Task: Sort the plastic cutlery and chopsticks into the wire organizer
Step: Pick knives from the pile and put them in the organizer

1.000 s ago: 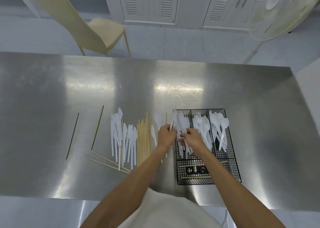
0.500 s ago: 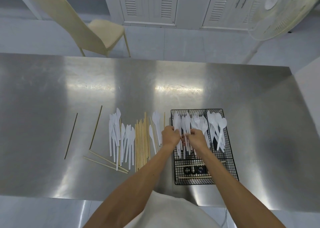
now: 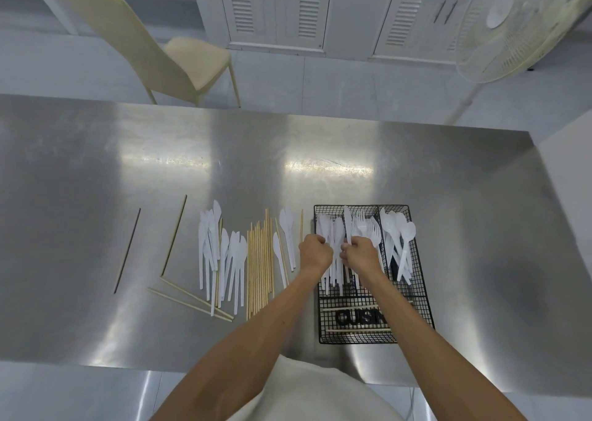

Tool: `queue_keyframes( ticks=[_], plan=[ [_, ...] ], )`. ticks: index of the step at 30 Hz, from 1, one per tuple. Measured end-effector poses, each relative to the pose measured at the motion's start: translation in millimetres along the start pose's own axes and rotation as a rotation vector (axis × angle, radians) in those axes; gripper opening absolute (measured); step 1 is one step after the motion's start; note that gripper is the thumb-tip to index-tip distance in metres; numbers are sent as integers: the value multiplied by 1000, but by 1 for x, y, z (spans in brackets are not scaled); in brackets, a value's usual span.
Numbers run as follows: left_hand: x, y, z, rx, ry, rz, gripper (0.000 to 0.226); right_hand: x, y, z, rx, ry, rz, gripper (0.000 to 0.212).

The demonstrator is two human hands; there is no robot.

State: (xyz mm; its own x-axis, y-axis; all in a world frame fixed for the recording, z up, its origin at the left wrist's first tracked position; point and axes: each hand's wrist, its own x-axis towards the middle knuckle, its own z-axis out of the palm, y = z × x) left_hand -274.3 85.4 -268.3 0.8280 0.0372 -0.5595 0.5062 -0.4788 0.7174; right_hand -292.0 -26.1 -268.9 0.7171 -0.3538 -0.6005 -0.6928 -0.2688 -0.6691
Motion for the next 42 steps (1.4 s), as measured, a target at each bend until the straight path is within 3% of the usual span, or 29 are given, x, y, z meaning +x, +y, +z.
queue_keyframes(
  ticks=[9, 12, 15, 21, 26, 32, 37, 42],
  plan=[
    [-8, -1, -18, -96, -46, 0, 22, -6, -1, 7, -280, 55, -76, 30],
    [-11, -9, -30, -162, -46, -7, 17, -11, -3, 18, -258, 100, -114, 32],
    [-13, -21, -46, -139, 19, 0, 18, -16, -7, 36, -205, 88, -151, 19],
    [-14, -58, -67, -82, 125, -116, 4, -21, -15, 75, -290, -13, -231, 21],
    [-11, -76, -71, 89, 173, -146, 21, -15, -30, 100, -455, -5, -319, 18],
    [-4, -78, -63, 153, 200, -224, 26, 2, -48, 118, -593, 23, -270, 14],
    [-1, -74, -59, 125, 233, -299, 23, 17, -54, 128, -585, -5, -203, 10],
    [2, -71, -57, 131, 263, -326, 17, 26, -53, 138, -532, -72, -148, 20]
  ],
)
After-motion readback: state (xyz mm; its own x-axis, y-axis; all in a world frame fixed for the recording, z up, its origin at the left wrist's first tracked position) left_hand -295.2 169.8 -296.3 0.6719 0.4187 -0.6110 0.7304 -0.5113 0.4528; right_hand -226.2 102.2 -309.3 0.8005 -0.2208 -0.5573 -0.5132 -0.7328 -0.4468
